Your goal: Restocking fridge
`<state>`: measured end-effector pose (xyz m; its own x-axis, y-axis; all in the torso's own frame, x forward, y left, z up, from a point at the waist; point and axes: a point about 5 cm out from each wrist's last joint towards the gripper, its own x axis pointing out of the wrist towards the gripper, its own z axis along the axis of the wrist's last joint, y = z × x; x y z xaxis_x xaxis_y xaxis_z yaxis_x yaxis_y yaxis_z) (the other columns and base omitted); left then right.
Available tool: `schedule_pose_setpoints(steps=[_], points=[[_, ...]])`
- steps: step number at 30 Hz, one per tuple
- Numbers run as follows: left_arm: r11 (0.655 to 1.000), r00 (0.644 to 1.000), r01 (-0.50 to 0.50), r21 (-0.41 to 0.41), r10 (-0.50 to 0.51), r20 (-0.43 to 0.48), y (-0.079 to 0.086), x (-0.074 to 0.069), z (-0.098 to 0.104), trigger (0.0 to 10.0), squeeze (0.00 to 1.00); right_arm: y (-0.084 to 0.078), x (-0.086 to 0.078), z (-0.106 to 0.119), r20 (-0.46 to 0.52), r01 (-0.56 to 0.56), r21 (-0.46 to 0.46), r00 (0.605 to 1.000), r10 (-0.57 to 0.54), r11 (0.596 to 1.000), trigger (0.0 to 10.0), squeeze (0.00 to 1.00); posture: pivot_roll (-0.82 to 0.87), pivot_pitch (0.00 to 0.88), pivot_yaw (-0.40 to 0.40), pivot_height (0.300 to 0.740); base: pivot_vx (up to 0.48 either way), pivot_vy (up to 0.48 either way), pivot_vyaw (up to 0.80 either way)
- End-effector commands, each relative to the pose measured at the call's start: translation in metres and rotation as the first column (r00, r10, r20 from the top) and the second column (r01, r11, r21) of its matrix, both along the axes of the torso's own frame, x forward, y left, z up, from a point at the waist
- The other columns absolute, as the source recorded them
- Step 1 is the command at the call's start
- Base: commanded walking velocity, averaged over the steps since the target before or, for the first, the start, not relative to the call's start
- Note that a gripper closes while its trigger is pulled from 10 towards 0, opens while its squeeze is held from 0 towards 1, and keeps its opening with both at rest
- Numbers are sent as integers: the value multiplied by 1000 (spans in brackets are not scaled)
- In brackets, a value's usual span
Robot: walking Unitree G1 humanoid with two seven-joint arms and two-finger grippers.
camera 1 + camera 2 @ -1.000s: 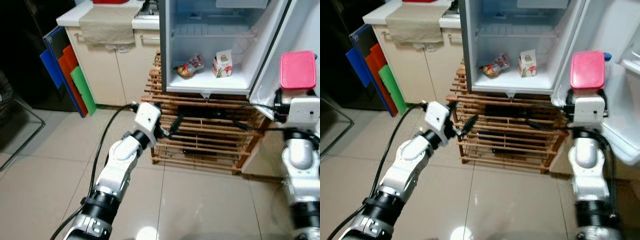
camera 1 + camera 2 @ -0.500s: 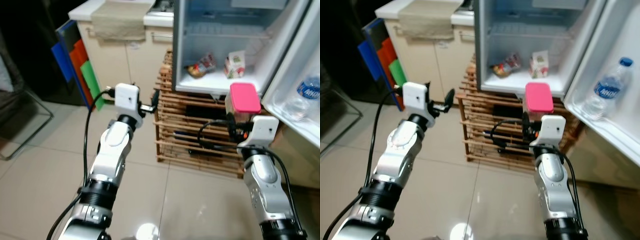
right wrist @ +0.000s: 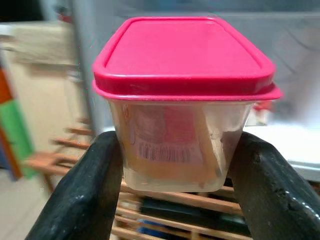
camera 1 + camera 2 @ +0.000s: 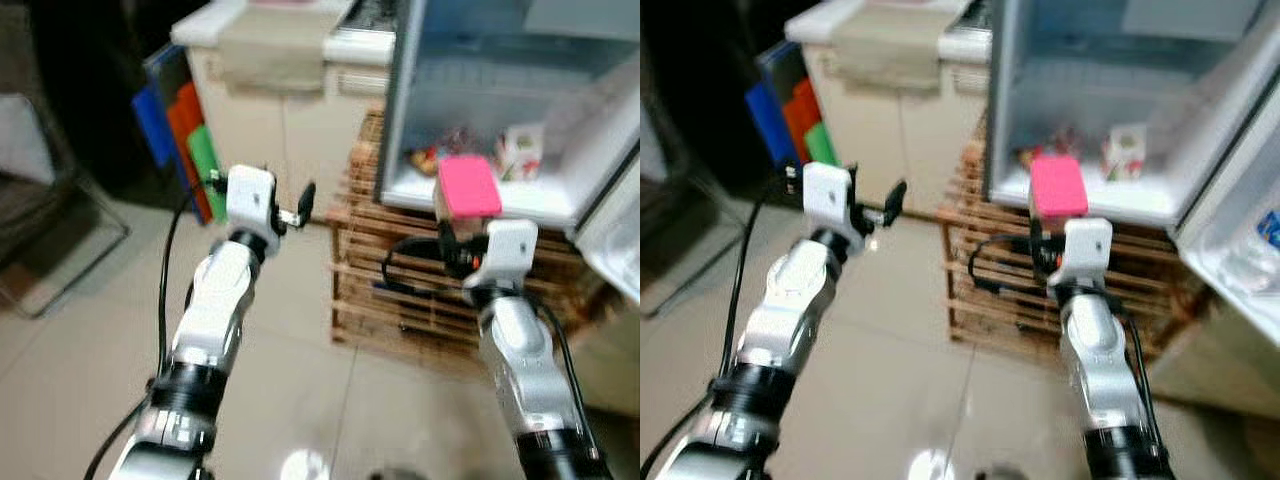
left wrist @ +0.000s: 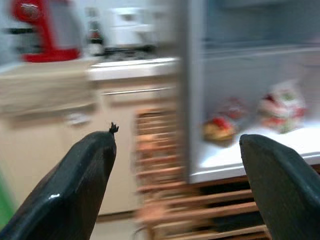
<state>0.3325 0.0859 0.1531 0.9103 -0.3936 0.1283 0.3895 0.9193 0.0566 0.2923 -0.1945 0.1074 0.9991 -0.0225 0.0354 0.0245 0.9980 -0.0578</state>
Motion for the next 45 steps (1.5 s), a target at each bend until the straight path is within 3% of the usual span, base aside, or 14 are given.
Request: schedule_pose_setpoints(steps=[1,16,18,20,30,38,42,45], points=[[1000,1000,-9,0,9,20,9,2,6,10000,0,8,4,8,32,-20,8,999,20,1000,10000,0,-44,0,46,740,472,0,-688],[997,997,77,10,-78,30,2,-1,7,10000,0,3,6,7,25,4,-1,1000,-4,1000,10000,0,-45,0,48,740,471,0,-685],[992,994,95,86,-98,38,-2,-3,4,10000,0,3,6,6,26,4,-17,1000,-3,1000,10000,0,-43,0,48,740,0,0,-656],[990,994,94,102,-98,39,-2,-3,3,10000,0,3,6,6,28,3,-19,1000,-3,1000,10000,0,-43,0,48,740,0,0,-656],[991,992,108,74,-113,60,-3,-6,7,10000,0,18,8,18,77,-67,-63,994,71,996,10000,0,-39,0,49,740,0,0,0],[949,950,303,89,-308,50,-14,-22,5,10000,0,23,30,42,135,-94,-69,986,102,993,10000,0,-26,0,48,740,0,0,0],[951,954,297,81,-300,21,-2,-31,-20,10000,0,34,52,51,144,-120,-70,981,129,990,10000,0,-4,0,35,740,0,0,0],[952,960,266,155,-276,49,1,-39,-34,10000,0,41,65,54,134,-134,-66,981,141,989,10000,0,24,0,20,740,0,0,0]])
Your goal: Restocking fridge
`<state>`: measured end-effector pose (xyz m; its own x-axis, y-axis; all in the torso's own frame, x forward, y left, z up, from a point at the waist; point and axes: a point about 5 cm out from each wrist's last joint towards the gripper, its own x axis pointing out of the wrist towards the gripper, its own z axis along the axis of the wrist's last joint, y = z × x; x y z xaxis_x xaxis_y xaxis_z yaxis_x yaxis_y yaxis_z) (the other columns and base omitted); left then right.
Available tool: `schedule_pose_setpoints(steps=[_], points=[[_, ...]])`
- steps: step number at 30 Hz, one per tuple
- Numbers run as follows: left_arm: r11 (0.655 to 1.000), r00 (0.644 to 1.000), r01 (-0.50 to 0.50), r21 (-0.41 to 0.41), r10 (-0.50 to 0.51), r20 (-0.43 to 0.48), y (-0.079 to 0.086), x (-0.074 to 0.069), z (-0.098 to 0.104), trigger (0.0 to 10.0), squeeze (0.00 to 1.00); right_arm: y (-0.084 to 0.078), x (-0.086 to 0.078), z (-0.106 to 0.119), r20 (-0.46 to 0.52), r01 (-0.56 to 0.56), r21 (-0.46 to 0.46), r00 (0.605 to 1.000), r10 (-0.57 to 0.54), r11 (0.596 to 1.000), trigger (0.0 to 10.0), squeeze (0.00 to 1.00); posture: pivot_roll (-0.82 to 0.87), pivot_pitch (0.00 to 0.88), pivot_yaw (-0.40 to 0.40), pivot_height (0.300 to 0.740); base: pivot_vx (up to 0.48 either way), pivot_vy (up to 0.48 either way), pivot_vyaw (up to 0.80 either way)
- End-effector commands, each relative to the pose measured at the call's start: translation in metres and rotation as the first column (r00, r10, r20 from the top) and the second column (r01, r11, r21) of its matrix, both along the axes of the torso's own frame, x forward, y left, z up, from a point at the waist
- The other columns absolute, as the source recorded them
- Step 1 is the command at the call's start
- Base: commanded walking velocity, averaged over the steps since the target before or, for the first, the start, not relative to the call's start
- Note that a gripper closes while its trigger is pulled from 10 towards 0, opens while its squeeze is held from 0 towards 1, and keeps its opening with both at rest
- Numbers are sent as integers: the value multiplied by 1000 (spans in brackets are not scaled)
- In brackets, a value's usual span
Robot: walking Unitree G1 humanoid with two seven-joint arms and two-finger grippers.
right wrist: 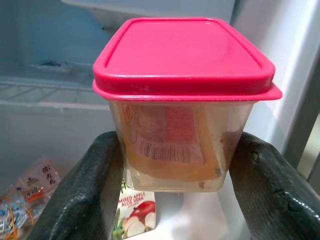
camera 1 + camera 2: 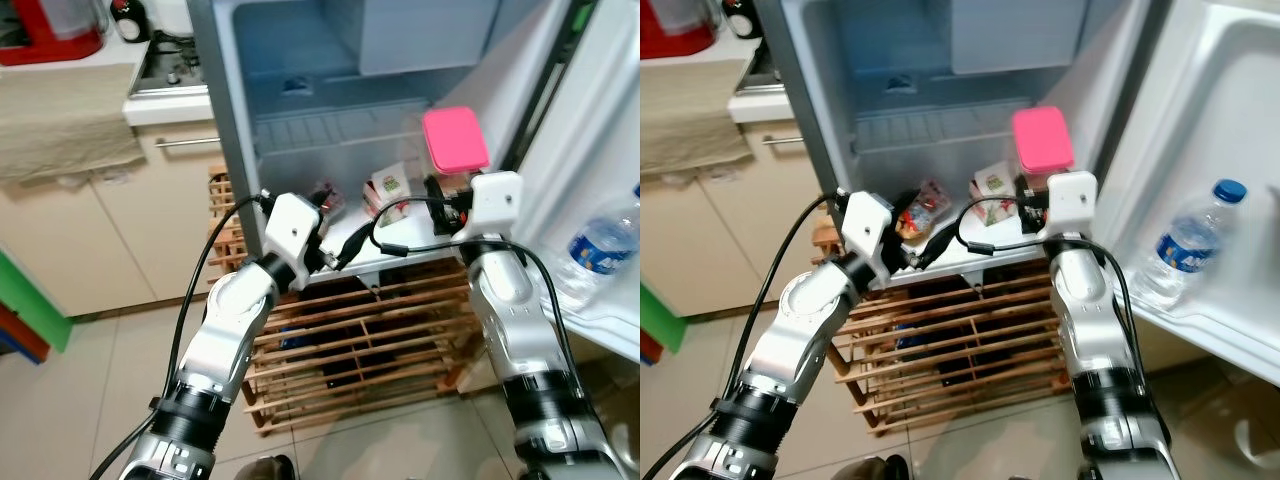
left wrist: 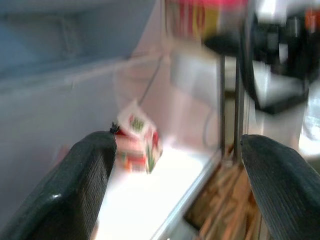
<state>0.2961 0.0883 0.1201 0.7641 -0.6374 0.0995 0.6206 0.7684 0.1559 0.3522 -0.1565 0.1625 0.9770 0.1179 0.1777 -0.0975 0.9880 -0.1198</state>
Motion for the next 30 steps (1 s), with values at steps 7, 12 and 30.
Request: schedule_pose_setpoints(steps=[7,12,30], points=[[997,1000,12,-73,-13,-12,-5,-17,-2,10000,0,31,16,2,-27,-99,0,995,99,995,10000,0,77,17,-6,740,0,0,0],[991,1000,2,-137,-4,-18,-5,-26,-1,10000,0,50,21,5,-22,-153,4,988,153,988,10000,0,95,33,-19,740,0,0,0],[993,997,-69,-100,66,-32,13,-55,-1,10000,0,73,46,35,11,-182,-36,983,183,983,10000,0,170,79,-32,740,0,0,0]])
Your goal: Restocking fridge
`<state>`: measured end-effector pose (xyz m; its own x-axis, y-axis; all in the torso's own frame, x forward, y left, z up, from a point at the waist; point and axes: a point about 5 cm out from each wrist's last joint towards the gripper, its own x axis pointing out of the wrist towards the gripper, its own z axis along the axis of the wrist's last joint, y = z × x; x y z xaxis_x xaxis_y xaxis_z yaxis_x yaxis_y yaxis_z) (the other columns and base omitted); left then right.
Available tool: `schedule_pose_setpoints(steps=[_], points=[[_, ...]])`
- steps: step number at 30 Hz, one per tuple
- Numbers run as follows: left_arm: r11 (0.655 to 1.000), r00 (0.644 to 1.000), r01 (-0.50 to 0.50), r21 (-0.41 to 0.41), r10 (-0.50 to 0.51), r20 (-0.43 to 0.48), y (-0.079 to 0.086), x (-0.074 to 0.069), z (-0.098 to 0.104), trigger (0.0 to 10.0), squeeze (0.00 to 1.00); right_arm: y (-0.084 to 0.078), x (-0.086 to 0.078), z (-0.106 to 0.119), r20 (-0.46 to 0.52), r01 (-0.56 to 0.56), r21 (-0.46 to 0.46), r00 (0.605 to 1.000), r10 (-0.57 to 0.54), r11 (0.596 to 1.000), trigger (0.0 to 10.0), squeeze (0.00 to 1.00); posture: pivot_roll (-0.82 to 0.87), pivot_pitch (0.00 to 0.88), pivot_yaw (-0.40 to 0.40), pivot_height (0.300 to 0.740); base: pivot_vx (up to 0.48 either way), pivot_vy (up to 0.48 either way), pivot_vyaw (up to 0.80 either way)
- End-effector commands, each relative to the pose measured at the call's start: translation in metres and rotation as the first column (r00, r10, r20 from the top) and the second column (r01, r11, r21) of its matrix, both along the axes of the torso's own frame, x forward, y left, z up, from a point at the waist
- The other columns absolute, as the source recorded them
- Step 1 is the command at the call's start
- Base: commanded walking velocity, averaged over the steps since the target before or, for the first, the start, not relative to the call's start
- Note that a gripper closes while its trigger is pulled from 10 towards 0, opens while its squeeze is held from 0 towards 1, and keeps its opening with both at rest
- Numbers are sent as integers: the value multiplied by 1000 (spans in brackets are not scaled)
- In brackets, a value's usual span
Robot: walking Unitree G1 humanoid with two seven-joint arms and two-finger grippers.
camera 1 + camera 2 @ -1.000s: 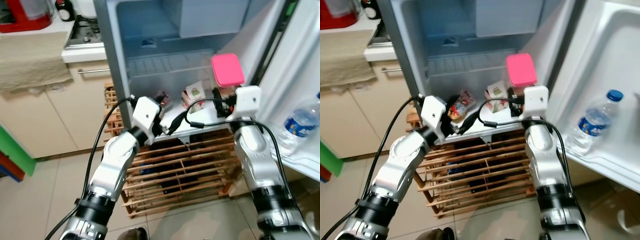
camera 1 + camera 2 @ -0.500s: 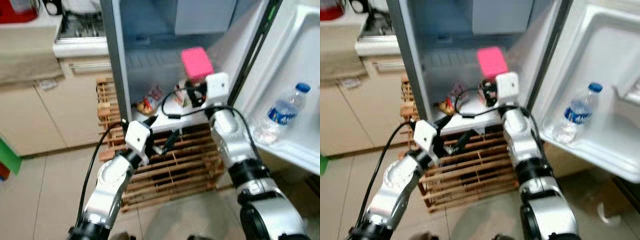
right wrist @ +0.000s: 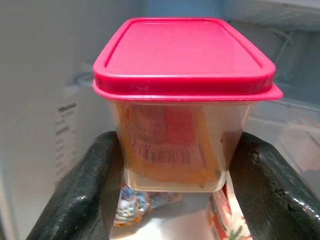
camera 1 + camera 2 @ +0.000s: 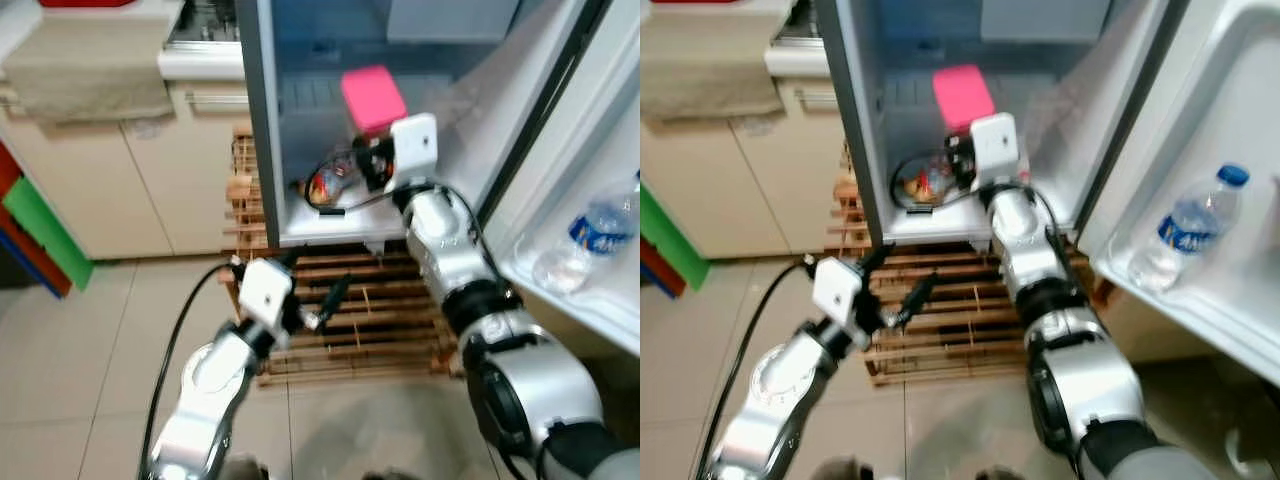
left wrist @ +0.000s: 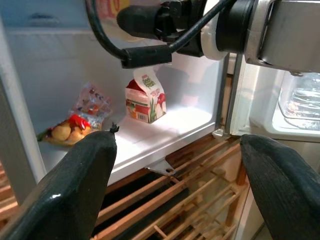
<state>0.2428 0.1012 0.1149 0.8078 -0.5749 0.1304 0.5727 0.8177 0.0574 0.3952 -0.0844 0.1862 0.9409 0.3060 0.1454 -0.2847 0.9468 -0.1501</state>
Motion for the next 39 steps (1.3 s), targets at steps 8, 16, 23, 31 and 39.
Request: schedule_pose_setpoints(steps=[8,16,23,31,39], points=[[998,1000,-30,59,30,-3,3,-17,3,10000,0,7,8,24,73,15,-14,997,-14,1000,10000,0,189,103,-35,740,0,0,0],[987,995,-89,132,84,44,-1,-11,11,10000,0,8,10,42,147,8,-17,989,-5,1000,10000,0,163,99,-36,740,0,0,0],[984,991,-133,115,128,44,-7,-1,15,10000,0,-6,-1,40,244,31,70,969,-47,997,10000,0,131,74,-43,740,0,0,0],[985,985,-163,58,158,70,-10,18,31,10000,0,-28,-51,12,285,81,128,952,-115,988,10000,0,65,1,-17,740,0,0,0],[979,970,-200,37,192,150,-1,26,54,10000,0,-51,-106,11,335,135,179,923,-189,975,10000,0,35,0,14,740,0,0,0]])
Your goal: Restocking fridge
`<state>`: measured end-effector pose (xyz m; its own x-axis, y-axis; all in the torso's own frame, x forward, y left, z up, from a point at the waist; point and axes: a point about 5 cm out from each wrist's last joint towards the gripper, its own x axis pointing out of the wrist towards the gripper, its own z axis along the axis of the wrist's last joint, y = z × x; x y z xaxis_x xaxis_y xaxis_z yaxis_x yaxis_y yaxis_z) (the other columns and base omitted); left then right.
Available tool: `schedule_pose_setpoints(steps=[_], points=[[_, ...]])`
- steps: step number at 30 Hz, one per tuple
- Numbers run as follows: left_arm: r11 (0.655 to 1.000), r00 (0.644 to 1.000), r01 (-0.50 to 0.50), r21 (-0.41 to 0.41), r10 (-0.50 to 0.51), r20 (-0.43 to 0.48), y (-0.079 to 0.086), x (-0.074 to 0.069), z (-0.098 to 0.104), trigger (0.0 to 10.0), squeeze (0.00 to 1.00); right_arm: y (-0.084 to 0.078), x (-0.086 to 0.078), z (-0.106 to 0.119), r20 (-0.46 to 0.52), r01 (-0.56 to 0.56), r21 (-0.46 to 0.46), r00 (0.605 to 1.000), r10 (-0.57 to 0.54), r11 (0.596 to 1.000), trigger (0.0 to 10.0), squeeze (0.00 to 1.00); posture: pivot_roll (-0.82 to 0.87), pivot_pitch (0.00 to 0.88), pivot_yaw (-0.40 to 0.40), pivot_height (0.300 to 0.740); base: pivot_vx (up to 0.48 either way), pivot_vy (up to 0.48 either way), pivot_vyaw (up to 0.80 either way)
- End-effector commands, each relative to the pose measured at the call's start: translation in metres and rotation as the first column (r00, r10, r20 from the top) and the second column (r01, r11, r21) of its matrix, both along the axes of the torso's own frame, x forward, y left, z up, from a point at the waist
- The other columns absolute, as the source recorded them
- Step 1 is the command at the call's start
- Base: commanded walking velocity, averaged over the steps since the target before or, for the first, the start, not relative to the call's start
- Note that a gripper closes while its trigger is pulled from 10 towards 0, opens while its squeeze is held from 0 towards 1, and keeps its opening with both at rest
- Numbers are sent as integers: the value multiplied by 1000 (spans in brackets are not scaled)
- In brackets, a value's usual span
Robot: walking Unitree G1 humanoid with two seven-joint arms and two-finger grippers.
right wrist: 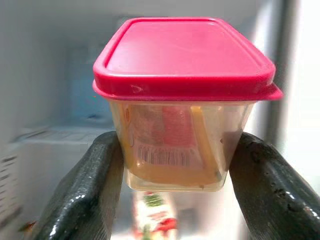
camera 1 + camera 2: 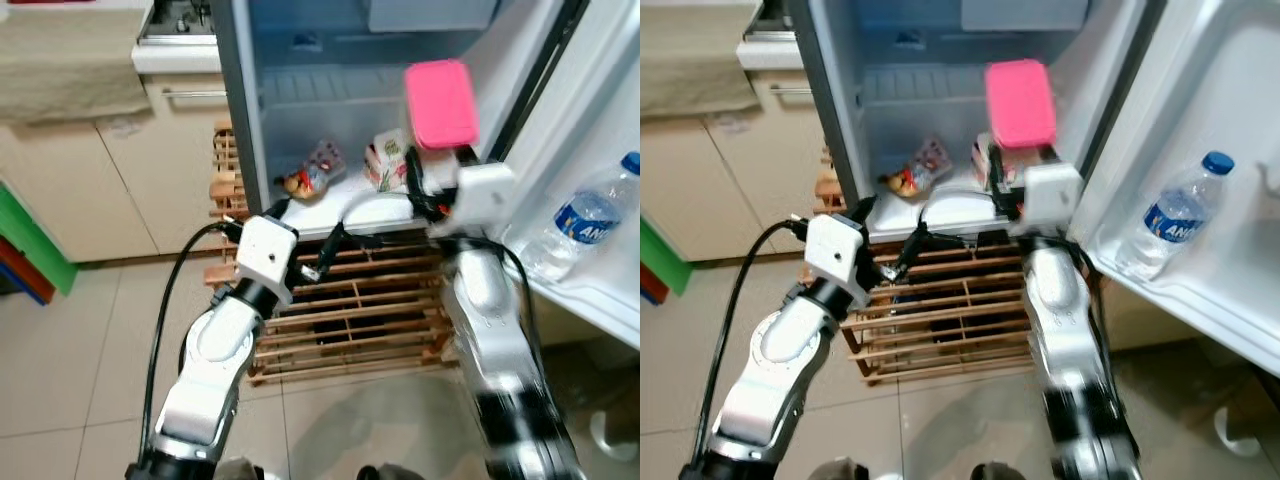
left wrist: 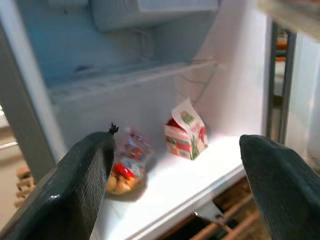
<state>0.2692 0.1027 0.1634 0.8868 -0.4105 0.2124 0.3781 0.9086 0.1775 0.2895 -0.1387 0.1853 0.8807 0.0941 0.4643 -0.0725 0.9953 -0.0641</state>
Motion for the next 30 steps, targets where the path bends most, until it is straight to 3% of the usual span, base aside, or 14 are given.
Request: schedule_pose_setpoints(steps=[1,5,9,14,16,23,30], points=[[999,998,15,-33,-13,59,-3,-5,15,10000,0,5,-19,4,29,-19,-17,999,20,1000,10000,0,14,0,21,740,0,0,0],[999,997,20,-44,-17,70,-5,-5,17,10000,0,5,-25,-1,-2,-25,-21,1000,25,999,10000,0,2,0,18,740,0,0,0],[998,993,12,-60,-5,121,-8,-2,26,10000,0,0,-28,14,10,-35,-18,999,35,999,10000,0,-4,0,1,740,0,0,0],[995,979,-53,-80,68,191,3,-2,41,10000,0,-2,-44,11,-20,-79,-39,997,78,996,10000,0,-2,0,-19,740,0,0,0],[992,972,-80,-96,99,214,6,-1,46,10000,0,-4,-43,1,-53,-75,-44,996,72,996,10000,0,2,0,-22,740,0,0,0],[995,972,-61,-77,77,222,3,3,46,10000,0,0,-36,3,-78,-91,-43,993,88,995,10000,0,0,0,-10,740,276,165,0],[1000,970,12,14,-15,242,-5,7,48,10000,0,1,-28,2,-84,-94,-50,992,89,994,10000,0,4,0,5,740,472,0,0]])
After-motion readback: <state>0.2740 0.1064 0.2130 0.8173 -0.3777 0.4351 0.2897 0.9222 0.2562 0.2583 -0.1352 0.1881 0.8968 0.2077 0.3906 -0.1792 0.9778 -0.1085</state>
